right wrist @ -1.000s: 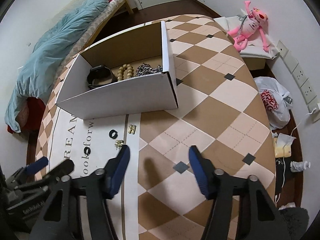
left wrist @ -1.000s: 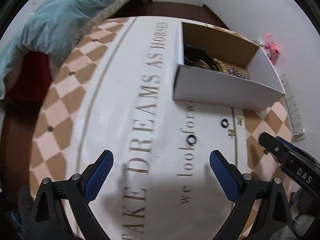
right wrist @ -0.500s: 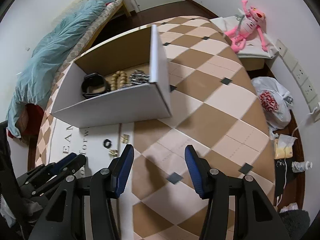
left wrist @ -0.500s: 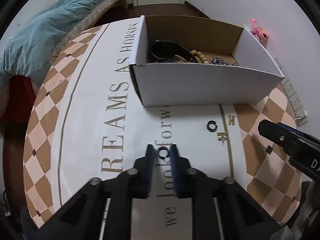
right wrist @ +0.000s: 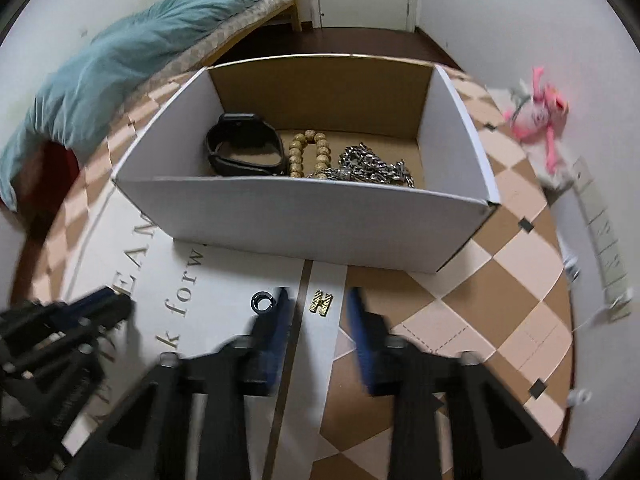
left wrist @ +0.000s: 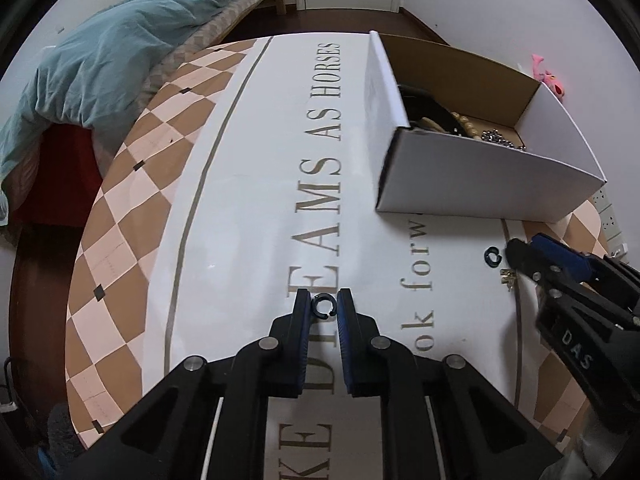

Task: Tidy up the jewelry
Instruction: 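Pick up a small black ring with the left tool while the right tool picks a small gold piece, then drop the black ring into the box with the left tool while the right tool drops the gold piece in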

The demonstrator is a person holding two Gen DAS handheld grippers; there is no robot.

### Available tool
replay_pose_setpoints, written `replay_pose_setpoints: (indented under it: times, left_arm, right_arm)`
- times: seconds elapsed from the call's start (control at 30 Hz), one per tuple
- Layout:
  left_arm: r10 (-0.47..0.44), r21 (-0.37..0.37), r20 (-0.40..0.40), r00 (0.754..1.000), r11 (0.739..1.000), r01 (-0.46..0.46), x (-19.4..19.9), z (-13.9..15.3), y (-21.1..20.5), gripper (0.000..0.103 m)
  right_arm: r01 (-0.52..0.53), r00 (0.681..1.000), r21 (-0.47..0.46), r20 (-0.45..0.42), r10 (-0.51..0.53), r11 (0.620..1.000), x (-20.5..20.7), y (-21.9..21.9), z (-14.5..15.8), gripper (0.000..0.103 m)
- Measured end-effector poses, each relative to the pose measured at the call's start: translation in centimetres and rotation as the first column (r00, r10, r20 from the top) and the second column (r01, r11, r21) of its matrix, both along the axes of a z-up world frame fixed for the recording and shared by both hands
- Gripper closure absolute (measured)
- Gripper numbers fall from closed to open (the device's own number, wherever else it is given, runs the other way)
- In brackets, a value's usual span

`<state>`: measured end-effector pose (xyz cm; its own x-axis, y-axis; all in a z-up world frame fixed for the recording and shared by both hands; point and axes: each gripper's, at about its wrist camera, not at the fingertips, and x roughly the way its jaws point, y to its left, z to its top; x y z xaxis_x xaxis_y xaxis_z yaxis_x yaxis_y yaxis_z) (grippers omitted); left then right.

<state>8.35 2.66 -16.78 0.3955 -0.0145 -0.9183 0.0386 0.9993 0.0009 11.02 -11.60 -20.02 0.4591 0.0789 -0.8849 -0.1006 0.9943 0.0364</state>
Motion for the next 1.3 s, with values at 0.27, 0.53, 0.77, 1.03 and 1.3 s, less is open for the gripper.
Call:
replay_pose_setpoints:
  times: [0.27, 0.53, 0.77, 1.03, 1.3]
  left_arm:
    - [-0.007, -0.028, -0.001, 1.0, 1.0, 0.007, -0.1, 0.7, 0.0, 0.092]
    - [-0.05, -0.136, 0.039, 0.998, 0.989, 0.055, -0.1, 4.8, -1.4, 0.092]
    - [-0.117, -0.29, 0.061, 0.991, 0.948, 0.129, 4.6, 8.8, -3.2, 0.093]
    - [-0.165, -0.299, 0.017, 0.986, 0.94, 0.163, 12.9, 9.5, -5.0, 0.092]
    - [-0.147, -0.27, -0.075, 0.986, 0.955, 0.122, 16.6, 8.1, -5.2, 0.09]
  right_arm:
    - [0.063, 0.998, 0.105, -0.014, -0.062, 0.992, -1.5, -2.3, 0.8, 0.095]
    - [0.117, 0.992, 0.274, 0.007, -0.123, 0.954, -2.7, -6.1, 5.7, 0.095]
    - [0.088, 0.993, 0.326, 0.051, -0.11, 0.941, 1.4, -7.0, 10.2, 0.095]
    - [0.069, 0.997, 0.297, -0.062, -0.053, 0.953, 10.5, -7.5, 8.9, 0.095]
    - [0.08, 0.986, 0.241, -0.164, -0.04, 0.967, 14.4, -8.0, 7.3, 0.094]
